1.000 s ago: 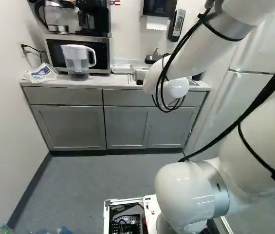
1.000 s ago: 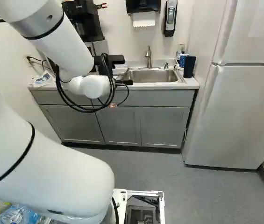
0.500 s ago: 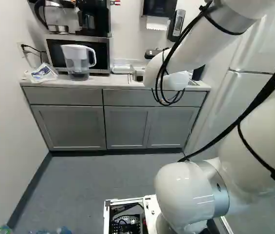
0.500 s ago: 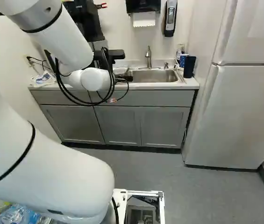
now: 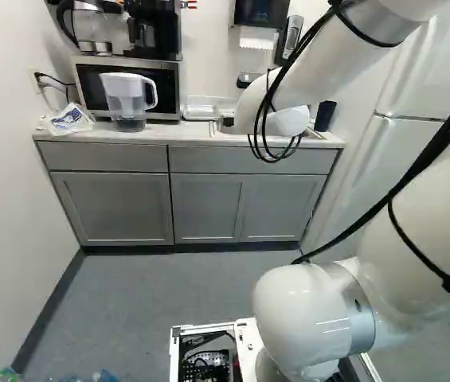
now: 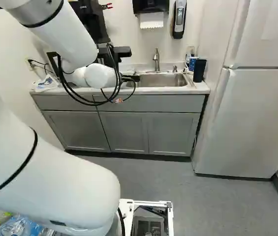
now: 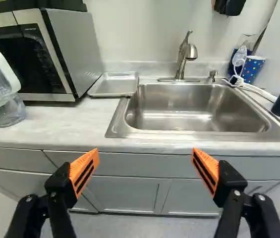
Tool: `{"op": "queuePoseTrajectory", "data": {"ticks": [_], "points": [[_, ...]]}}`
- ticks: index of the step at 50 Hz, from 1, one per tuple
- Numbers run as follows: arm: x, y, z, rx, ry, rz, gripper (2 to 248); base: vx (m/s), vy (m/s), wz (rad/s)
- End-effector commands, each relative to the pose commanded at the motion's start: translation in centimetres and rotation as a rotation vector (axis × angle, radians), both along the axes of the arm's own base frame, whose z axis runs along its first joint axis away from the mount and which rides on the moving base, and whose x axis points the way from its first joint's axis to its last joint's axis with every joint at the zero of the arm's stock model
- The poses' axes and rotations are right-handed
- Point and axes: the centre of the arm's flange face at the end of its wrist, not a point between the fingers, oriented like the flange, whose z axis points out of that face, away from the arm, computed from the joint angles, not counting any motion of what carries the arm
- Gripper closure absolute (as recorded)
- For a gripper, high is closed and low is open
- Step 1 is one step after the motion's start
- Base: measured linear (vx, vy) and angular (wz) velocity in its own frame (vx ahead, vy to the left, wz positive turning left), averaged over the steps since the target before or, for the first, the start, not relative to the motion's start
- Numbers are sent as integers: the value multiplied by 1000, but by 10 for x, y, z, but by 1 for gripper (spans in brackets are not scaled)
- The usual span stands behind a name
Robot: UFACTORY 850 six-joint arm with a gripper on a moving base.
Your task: Rinse the cup and place it in the tray
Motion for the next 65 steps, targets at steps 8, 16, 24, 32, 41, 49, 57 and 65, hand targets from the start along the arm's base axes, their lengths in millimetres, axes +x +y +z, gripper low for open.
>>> {"op": "queuePoseTrajectory", "data": {"ticks": [8,16,24,32,41,49,57,65], "points": [[4,0,8,0,-3,0,3,0,0,0],[7,0,15,0,-7,0,3,0,0,0],[11,0,23,0,-10,0,3,0,0,0],[14,0,31,0,-13,0,3,0,0,0],[19,0,39,0,-16,0,3,0,0,0],[22,0,47,0,-20,0,3,0,0,0],[26,0,55,0,-23,0,3,0,0,0],[30,0,63,0,-27,0,3,0,0,0]]}}
